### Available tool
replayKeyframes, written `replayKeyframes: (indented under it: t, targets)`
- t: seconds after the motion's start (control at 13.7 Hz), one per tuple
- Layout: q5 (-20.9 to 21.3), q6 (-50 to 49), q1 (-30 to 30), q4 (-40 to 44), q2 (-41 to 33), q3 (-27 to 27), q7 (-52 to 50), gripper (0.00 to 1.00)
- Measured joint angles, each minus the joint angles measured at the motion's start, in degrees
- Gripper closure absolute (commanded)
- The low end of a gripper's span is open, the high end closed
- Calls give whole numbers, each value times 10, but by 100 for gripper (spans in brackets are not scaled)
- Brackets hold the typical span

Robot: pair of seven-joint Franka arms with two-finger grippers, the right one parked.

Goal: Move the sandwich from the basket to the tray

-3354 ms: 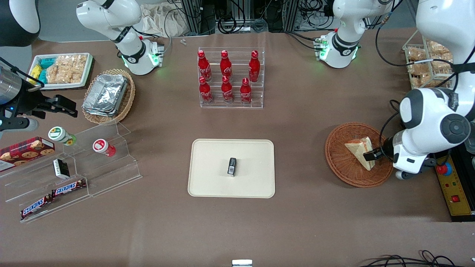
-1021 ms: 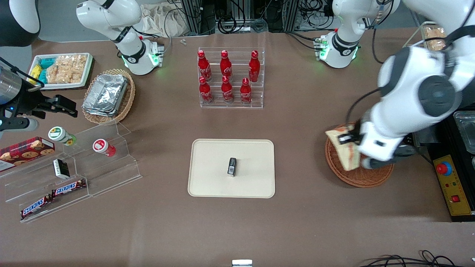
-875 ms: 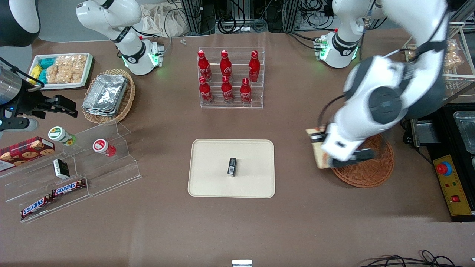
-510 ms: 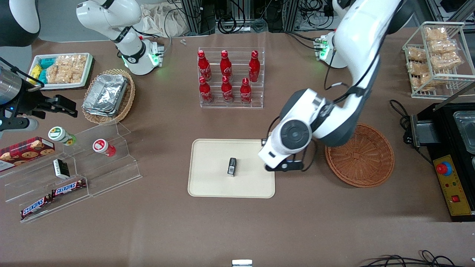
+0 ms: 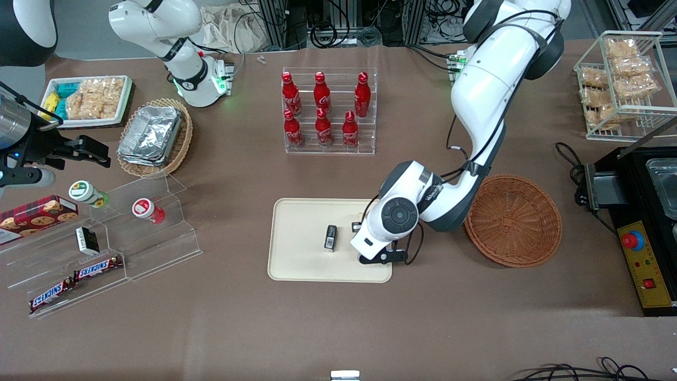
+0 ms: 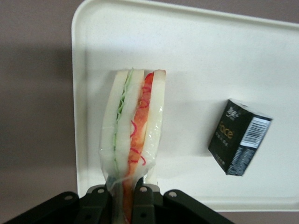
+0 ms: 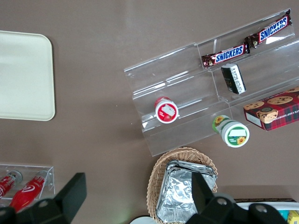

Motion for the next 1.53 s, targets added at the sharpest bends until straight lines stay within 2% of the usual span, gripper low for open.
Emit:
replayKeyframes:
  t: [0.29, 0.51, 0.73, 1.02, 1.53]
  targets:
    - [26, 2, 0, 4, 13, 0, 1, 0]
    - [29, -6, 1, 17, 9, 1, 1, 0]
    - [30, -86, 6, 34, -24, 3, 0, 0]
    - [30, -155, 59, 10, -122, 5, 19, 1]
    - [27, -159, 153, -205, -359, 6, 138, 1]
